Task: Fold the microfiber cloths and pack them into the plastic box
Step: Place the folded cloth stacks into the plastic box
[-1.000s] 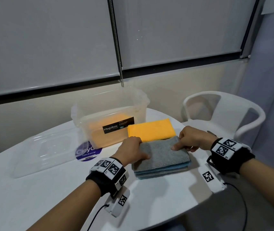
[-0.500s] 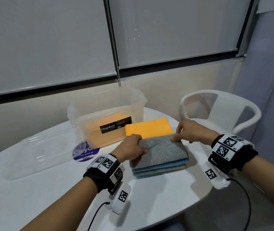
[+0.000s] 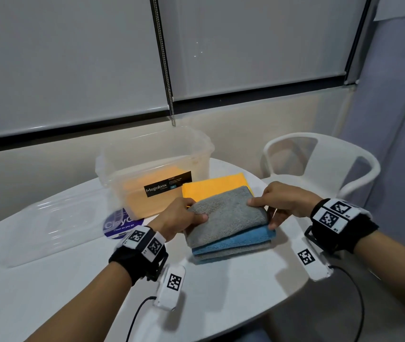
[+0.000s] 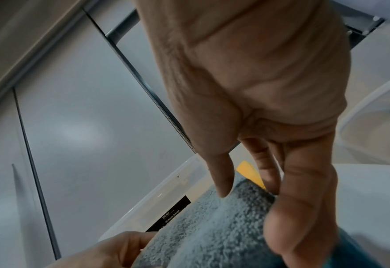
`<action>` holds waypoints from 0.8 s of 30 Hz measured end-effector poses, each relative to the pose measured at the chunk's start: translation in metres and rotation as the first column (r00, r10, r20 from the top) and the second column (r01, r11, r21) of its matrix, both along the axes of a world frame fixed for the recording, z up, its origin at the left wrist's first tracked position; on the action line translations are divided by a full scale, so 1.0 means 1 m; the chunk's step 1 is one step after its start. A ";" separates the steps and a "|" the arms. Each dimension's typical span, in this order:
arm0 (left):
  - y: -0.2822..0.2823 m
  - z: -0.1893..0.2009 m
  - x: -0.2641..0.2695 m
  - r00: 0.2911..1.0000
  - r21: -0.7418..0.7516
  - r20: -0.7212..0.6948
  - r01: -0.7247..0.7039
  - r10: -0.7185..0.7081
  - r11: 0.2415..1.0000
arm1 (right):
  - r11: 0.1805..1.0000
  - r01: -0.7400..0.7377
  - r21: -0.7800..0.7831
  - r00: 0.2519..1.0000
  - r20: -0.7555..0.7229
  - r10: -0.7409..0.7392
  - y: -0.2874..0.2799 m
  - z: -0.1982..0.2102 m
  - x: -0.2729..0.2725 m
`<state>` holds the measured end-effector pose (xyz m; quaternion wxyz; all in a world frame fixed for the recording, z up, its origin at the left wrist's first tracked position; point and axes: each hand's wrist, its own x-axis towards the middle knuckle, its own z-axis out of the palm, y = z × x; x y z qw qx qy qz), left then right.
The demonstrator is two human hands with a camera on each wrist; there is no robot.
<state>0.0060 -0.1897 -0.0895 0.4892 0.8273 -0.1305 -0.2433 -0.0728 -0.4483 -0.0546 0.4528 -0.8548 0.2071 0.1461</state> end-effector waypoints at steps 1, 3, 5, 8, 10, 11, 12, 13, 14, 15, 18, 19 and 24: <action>-0.001 -0.002 0.000 1.000 0.019 0.022 0.017 -0.017 1.000 | 1.000 0.001 0.026 1.000 0.000 -0.001 0.000 -0.001 0.000; -0.004 -0.004 -0.001 0.996 0.064 0.072 0.056 -0.060 0.996 | 0.998 -0.006 0.056 1.000 0.025 0.005 0.001 -0.003 0.000; -0.007 -0.005 -0.003 0.992 0.078 0.096 0.074 -0.081 0.994 | 0.998 -0.012 0.067 0.998 0.062 0.007 0.002 -0.005 0.000; -0.010 -0.005 -0.004 0.989 0.081 0.117 0.084 -0.093 0.993 | 0.991 0.000 0.132 0.993 0.115 -0.015 0.003 -0.007 0.001; -0.011 -0.005 -0.004 0.987 0.077 0.125 0.091 -0.100 0.993 | 0.983 0.034 0.178 0.987 0.149 -0.061 0.003 -0.008 0.002; -0.010 -0.005 -0.004 0.987 0.072 0.123 0.091 -0.100 0.993 | 0.976 0.050 0.214 0.983 0.160 -0.085 0.003 -0.008 0.002; -0.010 -0.006 -0.004 0.988 0.068 0.118 0.091 -0.098 0.994 | 0.965 0.064 0.255 0.980 0.168 -0.110 0.004 -0.007 0.002; -0.009 -0.006 -0.003 0.989 0.065 0.114 0.090 -0.097 0.994 | 0.952 0.083 0.295 0.975 0.172 -0.139 0.005 -0.006 0.002; -0.009 -0.007 -0.003 0.989 0.064 0.113 0.089 -0.096 0.994 | 0.937 0.100 0.335 0.971 0.172 -0.165 0.005 -0.006 0.002; -0.008 -0.007 -0.002 0.989 0.062 0.111 0.090 -0.096 0.994 | 0.920 0.114 0.375 0.969 0.163 -0.186 0.006 -0.006 0.002; -0.007 -0.006 -0.002 0.991 0.056 0.102 0.086 -0.092 0.995 | 0.878 0.116 0.464 0.975 0.117 -0.191 0.012 -0.001 -0.002; -0.006 -0.006 -0.002 0.992 0.052 0.094 0.084 -0.089 0.995 | 0.869 0.113 0.482 0.975 0.114 -0.191 0.012 -0.001 -0.001; 0.002 0.006 0.003 0.991 0.008 0.070 0.117 -0.117 0.993 | 0.877 0.030 0.479 0.953 0.251 -0.170 0.019 0.025 0.001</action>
